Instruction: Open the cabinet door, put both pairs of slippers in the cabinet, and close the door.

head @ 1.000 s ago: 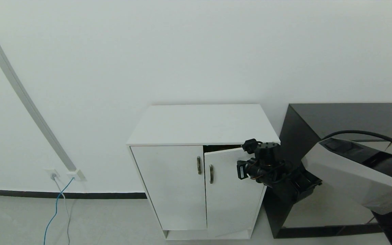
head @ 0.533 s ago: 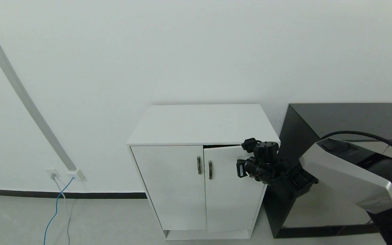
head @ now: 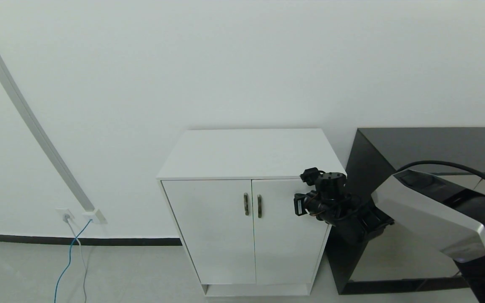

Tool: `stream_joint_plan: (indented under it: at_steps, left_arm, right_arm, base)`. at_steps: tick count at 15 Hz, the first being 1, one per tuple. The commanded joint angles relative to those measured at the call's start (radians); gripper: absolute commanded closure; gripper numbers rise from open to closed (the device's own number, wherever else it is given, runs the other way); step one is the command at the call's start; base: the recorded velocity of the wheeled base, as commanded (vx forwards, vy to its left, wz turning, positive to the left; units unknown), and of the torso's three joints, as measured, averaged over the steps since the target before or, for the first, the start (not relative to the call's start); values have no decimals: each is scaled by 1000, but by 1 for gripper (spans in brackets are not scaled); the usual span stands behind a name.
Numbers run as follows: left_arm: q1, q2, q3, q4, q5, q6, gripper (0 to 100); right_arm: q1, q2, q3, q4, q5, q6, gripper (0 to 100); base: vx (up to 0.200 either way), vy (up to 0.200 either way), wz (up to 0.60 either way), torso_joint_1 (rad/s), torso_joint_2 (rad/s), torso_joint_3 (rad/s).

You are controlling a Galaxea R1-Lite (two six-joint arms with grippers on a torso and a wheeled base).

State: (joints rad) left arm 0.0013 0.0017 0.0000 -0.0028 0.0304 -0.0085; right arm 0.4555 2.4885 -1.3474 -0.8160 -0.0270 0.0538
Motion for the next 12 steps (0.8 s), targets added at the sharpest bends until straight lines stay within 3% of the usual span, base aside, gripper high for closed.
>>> stream_joint_plan:
  at_steps: [1,8,12]
  left_arm:
    - [0,0,0,0,0,-1,100]
    - [0,0,0,0,0,-1,100]
    - [0,0,0,0,0,-2,100]
  right_arm:
    - [-1,1,-9,0,-1,0,100]
    - [-12,-5,-19,-5,-1,1,100]
    - [3,-128,123,-31,-1,32,100]
  base:
    - [0,0,0,0,0,0]
    - [0,0,0,0,0,0]
    - [0,0,0,0,0,0]
